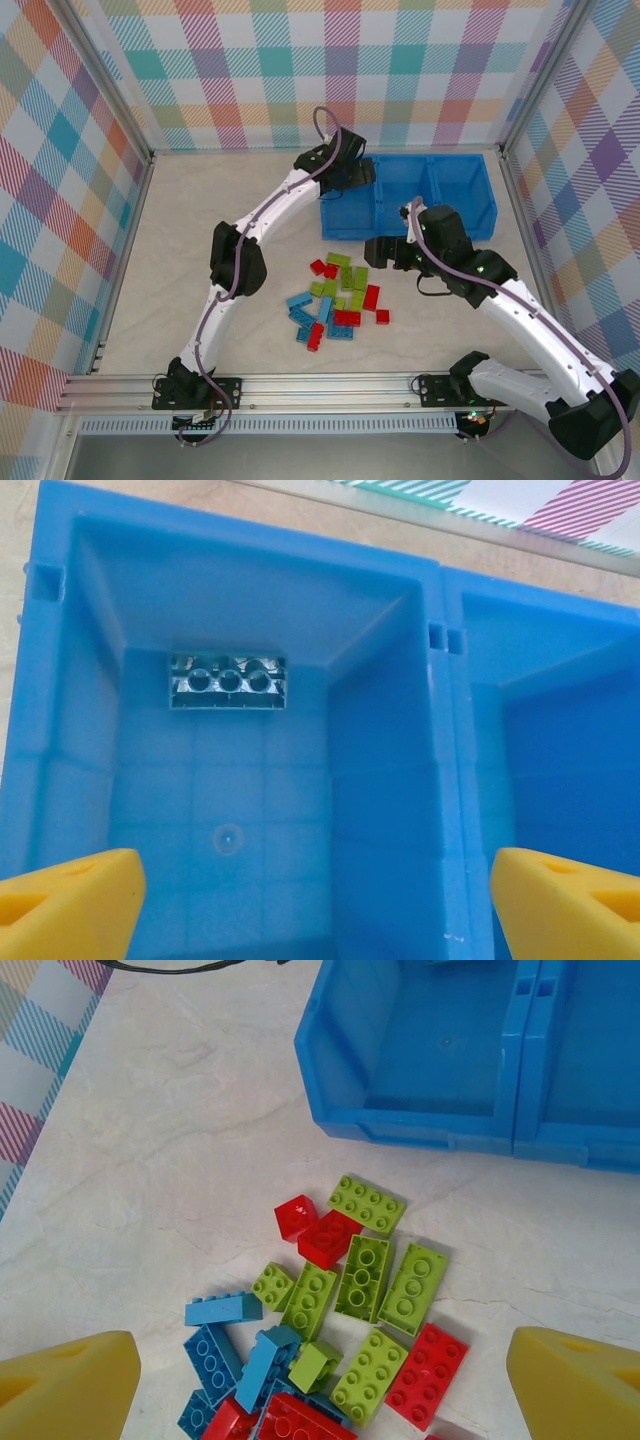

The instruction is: Sort the legos into containers by color

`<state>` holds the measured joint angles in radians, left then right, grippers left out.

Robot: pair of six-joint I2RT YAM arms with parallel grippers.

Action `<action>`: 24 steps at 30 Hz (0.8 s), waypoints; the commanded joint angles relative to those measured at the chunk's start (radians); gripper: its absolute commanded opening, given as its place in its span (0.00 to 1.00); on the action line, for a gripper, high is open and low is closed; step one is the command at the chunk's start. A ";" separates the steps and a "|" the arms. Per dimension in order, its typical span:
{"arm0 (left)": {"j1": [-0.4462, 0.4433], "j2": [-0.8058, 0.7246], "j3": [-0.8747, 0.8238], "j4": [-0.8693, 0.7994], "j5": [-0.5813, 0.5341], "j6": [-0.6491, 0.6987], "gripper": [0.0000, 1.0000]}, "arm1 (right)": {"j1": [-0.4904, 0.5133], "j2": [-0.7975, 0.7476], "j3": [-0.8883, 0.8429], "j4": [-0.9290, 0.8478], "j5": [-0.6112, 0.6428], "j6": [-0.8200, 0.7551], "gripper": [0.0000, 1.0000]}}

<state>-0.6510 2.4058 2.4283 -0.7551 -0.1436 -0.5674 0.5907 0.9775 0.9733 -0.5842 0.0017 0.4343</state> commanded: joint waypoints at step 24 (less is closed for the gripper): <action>-0.047 -1.372 -1.340 0.114 0.306 0.754 0.99 | 0.050 0.551 0.103 0.028 -0.020 0.116 0.70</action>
<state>-0.6926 1.0737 1.1622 -0.5320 -0.0040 -0.0708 0.6144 1.4738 1.0264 -0.5709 0.0273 0.5377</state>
